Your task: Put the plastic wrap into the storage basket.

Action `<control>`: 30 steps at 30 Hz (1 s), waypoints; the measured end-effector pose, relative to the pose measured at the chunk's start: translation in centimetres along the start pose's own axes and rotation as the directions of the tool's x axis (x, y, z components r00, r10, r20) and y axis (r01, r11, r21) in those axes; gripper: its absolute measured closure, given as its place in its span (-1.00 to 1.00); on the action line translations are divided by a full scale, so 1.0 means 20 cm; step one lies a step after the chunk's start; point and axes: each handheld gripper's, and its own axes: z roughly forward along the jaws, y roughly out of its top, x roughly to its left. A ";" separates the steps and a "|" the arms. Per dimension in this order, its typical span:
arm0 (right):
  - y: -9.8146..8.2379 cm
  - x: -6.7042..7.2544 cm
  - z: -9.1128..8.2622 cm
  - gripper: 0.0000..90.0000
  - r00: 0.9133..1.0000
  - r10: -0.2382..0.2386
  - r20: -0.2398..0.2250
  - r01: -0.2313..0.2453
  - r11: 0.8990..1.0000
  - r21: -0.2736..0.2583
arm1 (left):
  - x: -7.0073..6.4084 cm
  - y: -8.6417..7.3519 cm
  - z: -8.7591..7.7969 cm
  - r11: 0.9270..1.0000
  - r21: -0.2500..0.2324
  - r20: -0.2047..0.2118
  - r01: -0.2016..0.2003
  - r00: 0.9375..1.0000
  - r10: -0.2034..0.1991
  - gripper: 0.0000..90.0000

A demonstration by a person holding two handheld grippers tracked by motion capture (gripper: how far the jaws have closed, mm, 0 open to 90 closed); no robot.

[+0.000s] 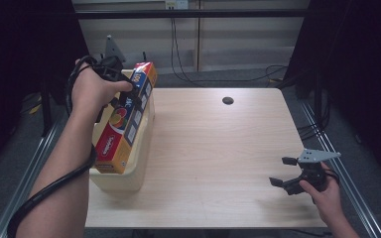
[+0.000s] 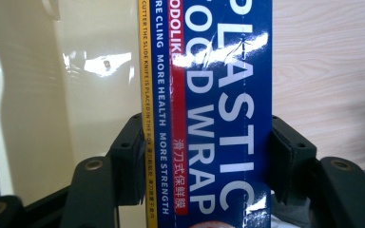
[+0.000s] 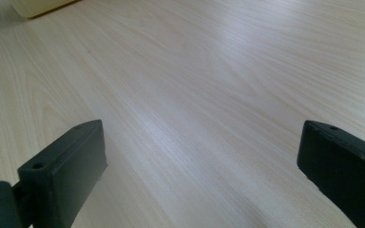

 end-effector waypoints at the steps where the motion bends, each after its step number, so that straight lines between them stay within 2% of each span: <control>1: 0.00 0.00 0.00 -0.95 1.000 0.002 0.000 -0.002 1.000 0.000 | 0.00 0.00 0.00 1.000 0.001 -0.002 0.006 1.000 -0.006 -0.08; 15: 0.00 0.00 0.00 -0.95 1.000 0.002 0.000 -0.002 1.000 -0.001 | 0.07 -0.03 -0.01 1.000 -0.015 -0.031 0.027 0.999 -0.028 -0.08; 30: 0.00 0.00 0.00 -0.95 1.000 0.003 -0.001 -0.003 1.000 -0.001 | 0.13 -0.05 0.03 0.999 0.003 -0.042 0.047 0.998 -0.046 -0.09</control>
